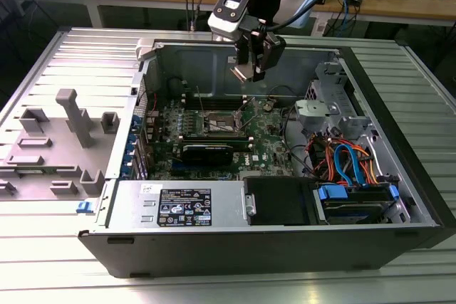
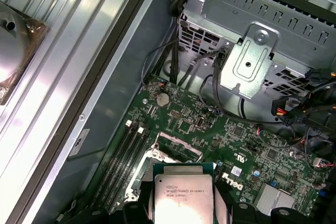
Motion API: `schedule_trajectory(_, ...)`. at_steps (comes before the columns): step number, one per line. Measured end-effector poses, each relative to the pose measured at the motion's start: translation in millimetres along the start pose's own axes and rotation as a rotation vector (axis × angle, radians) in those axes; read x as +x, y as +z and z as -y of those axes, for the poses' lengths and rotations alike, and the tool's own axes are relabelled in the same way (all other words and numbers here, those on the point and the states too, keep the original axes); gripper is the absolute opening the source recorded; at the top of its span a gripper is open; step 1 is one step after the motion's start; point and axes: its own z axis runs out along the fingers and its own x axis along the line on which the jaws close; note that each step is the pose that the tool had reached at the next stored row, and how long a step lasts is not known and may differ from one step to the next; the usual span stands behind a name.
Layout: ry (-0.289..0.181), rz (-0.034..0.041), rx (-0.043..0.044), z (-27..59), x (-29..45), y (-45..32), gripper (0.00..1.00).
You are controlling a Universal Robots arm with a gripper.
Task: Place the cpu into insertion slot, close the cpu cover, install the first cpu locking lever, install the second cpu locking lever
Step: 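Place the cpu into insertion slot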
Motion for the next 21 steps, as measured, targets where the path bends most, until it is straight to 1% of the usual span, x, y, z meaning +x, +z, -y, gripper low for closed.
schedule_trajectory(5, 0.004, 0.0004, 0.0000, 0.0, 0.0, 0.0, 0.54)
schedule_trajectory(10, 0.033, 0.0030, -0.0006, 0.0, 0.0, 0.0, 0.54)
schedule_trajectory(12, 0.054, 0.0047, -0.0010, 0.1, -0.2, 0.1, 0.54)
schedule_trajectory(16, 0.059, 0.0053, -0.0011, 0.9, -1.6, 0.2, 0.54)
schedule_trajectory(19, 0.099, 0.0088, -0.0019, 0.9, -1.7, 0.8, 0.54)
schedule_trajectory(21, 0.157, 0.0139, -0.0028, 1.0, -1.7, 1.4, 0.54)
